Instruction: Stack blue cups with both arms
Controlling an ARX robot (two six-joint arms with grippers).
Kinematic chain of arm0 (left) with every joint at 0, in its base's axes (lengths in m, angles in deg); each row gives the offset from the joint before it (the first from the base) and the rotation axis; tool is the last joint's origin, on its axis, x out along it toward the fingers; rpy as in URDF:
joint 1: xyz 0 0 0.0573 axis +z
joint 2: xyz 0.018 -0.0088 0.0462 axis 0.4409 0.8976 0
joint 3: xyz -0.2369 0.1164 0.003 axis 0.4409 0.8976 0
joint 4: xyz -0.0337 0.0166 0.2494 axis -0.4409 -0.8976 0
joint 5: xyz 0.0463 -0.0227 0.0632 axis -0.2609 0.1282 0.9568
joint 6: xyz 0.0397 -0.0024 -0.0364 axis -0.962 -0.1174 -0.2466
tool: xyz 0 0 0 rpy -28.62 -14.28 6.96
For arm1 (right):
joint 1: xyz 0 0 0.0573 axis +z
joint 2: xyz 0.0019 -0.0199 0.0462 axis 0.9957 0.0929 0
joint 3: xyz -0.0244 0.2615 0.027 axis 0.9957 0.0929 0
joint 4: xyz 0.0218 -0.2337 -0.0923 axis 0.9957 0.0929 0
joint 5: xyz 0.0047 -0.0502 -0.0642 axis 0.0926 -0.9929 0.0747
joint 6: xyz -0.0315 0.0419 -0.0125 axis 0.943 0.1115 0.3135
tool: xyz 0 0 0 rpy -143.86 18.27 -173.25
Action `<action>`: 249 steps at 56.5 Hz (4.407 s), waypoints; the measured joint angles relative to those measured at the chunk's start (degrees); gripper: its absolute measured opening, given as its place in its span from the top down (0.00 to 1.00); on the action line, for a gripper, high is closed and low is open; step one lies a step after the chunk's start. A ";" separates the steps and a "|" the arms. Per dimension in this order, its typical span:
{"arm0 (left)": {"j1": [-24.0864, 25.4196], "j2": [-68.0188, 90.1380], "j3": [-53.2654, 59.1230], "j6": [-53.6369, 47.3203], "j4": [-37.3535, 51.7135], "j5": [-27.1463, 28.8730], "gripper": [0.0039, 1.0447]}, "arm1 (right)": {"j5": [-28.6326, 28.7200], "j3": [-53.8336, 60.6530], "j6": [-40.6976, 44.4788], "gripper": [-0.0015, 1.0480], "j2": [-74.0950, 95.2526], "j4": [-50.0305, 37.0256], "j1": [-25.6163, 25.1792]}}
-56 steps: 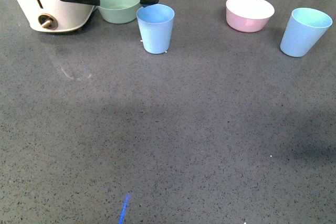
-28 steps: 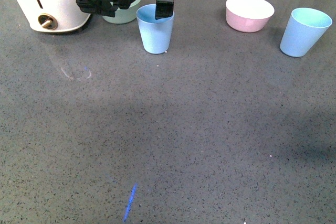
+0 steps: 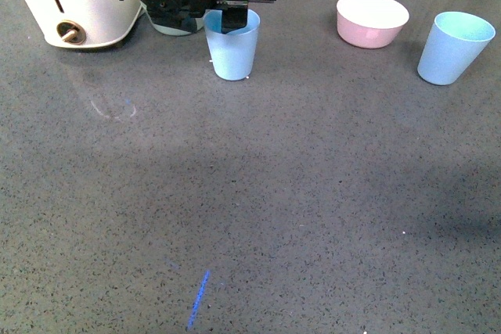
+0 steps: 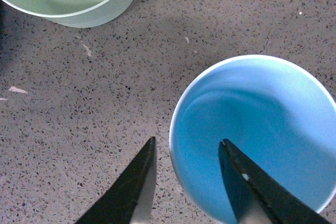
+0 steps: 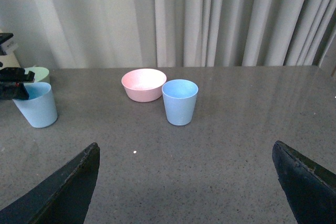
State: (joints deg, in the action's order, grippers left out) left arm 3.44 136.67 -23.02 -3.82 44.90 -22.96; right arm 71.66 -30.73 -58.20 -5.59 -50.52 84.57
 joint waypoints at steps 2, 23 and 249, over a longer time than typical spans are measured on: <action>-0.02 0.00 -0.02 0.13 -0.07 0.02 0.72 | 0.00 0.00 0.00 0.09 0.00 0.00 0.00; -2.10 -3.48 3.96 2.86 -2.45 -0.42 0.98 | 0.00 0.00 0.00 0.09 0.00 0.00 0.00; 22.47 -112.69 107.60 -15.12 47.45 -9.01 0.99 | 0.00 0.00 0.00 0.09 0.00 0.00 0.00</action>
State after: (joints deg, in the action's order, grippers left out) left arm 25.91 23.98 84.58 -18.95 92.35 -31.96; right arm 71.66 -30.73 -58.20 -5.59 -50.52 84.57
